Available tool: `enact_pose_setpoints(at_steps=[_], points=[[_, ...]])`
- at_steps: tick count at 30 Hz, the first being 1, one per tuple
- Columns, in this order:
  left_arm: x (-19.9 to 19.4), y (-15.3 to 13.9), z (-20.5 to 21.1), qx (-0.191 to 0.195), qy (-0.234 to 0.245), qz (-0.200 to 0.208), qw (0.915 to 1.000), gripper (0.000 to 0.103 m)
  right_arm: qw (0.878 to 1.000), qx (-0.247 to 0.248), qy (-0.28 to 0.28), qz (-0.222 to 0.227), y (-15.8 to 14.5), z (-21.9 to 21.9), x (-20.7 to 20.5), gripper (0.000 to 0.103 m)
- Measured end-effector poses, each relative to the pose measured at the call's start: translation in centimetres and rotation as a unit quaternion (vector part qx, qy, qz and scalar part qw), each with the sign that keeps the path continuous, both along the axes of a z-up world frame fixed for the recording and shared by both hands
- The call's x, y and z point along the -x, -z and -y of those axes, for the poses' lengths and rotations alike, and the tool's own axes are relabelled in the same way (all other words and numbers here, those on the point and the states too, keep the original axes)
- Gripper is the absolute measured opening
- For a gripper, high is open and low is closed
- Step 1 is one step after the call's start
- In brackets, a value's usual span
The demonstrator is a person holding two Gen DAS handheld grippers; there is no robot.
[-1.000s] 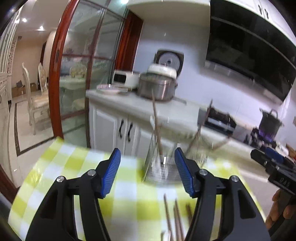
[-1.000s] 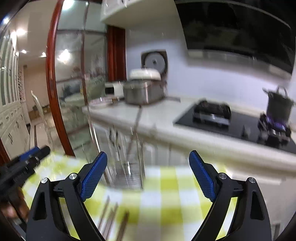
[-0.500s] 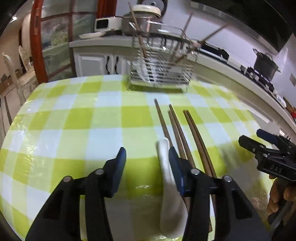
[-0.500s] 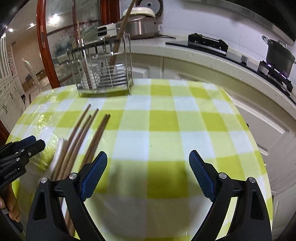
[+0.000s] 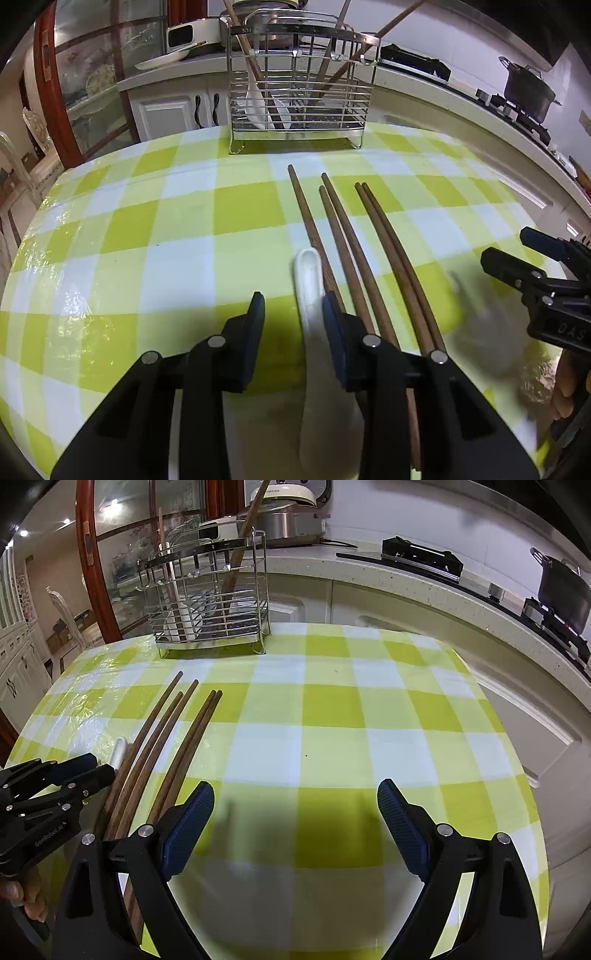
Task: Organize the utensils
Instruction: 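Grasp the second white spoon with the left tool while the right tool approaches the chopsticks, then close the right tool on one wooden chopstick beside the spoon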
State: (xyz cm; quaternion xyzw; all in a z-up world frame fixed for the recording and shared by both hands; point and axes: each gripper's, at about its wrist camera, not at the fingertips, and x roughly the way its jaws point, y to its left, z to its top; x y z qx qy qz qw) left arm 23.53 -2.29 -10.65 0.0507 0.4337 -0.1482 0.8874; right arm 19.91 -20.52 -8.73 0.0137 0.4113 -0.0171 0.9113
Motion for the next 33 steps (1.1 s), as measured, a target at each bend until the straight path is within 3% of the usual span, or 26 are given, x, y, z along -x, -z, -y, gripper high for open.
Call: enact_pose_setpoints(at_steps=[6,10,20,33], points=[[-0.6,0.2,1.1,-0.033,0.005,0.005,0.9994,0.032,1.000,-0.001,-0.004,-0.003,0.1,-0.3,0.0,0.084],[-1.0,0.1,1.2,-0.039,0.009,0.007,0.9992,0.018,1.000,-0.001,-0.011,-0.009,0.3,-0.9,-0.2,0.084],[-1.6,0.1,-1.4,-0.023,-0.021,0.002,0.9995,0.016,1.000,-0.011,-0.007,-0.019,0.3,-2.7,-2.6,0.084],[-1.8,0.1,-3.1,0.006,-0.026,0.005,0.9996,0.016,0.999,0.021,0.003,-0.041,1.9,-4.7,-5.7,0.084]])
